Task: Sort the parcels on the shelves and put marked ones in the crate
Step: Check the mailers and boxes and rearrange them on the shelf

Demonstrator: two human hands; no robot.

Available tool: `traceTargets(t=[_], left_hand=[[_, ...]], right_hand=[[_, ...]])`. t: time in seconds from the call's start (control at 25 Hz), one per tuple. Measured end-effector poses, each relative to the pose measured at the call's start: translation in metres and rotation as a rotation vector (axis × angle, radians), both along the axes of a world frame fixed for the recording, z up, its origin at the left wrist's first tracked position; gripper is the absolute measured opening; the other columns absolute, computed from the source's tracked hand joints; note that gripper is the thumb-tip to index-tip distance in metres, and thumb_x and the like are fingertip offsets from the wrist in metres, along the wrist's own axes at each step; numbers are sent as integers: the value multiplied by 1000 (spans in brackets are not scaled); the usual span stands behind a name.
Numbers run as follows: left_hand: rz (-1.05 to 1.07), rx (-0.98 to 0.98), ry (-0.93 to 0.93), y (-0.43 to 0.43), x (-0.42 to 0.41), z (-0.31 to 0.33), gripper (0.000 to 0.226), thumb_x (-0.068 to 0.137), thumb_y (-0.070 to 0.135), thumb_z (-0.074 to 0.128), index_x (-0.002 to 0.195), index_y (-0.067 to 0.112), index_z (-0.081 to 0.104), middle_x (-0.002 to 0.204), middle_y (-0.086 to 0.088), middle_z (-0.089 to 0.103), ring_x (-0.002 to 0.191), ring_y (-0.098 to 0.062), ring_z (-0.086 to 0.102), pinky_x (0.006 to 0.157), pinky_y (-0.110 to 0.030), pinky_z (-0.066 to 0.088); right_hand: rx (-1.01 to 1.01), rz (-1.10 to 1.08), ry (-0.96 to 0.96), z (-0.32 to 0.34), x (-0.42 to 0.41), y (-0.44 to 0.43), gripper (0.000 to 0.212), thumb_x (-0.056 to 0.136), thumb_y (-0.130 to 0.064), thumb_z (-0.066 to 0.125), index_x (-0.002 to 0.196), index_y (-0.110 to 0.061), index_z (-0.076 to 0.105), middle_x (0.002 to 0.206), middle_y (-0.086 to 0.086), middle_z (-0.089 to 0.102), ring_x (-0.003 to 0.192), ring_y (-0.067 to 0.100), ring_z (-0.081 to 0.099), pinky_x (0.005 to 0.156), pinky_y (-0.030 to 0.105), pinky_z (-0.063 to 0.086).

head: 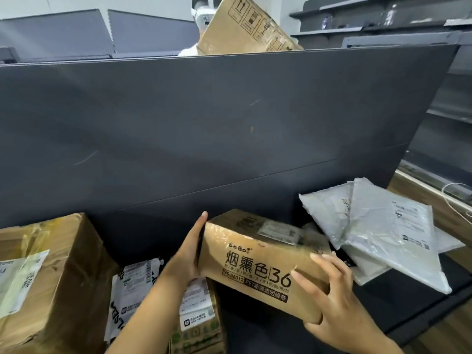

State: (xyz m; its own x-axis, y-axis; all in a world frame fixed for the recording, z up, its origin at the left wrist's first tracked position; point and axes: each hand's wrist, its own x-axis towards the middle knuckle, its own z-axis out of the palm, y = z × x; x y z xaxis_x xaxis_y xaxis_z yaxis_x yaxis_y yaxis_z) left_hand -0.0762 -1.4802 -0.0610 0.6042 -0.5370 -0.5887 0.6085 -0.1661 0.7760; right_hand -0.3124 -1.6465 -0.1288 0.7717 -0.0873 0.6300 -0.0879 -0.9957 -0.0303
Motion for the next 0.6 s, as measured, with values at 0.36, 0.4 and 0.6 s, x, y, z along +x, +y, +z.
traceTargets(t=[0.36, 0.4, 0.6], left_hand=[[-65, -185, -206, 59, 7, -3, 72, 57, 48, 65, 125, 26, 55, 119, -8, 67, 105, -28, 63, 75, -41, 54], [-53, -228, -266, 62, 3, -4, 78, 53, 48, 65, 128, 29, 52, 122, -7, 64, 107, -26, 62, 74, -39, 54], [-23, -416, -454, 83, -7, -9, 72, 58, 42, 60, 129, 31, 51, 120, -1, 65, 102, -19, 66, 73, -30, 55]], right_hand=[[842, 134, -13, 53, 30, 11, 107, 56, -68, 68, 140, -53, 3, 151, -14, 11, 142, 5, 15, 109, 36, 32], [1176, 167, -54, 62, 34, 15, 105, 53, -70, 71, 138, -54, 13, 152, -11, 22, 137, 6, 30, 105, 34, 36], [1948, 272, 113, 75, 44, 10, 101, 36, -50, 89, 126, -25, 52, 106, 3, 73, 90, 17, 72, 65, 32, 59]])
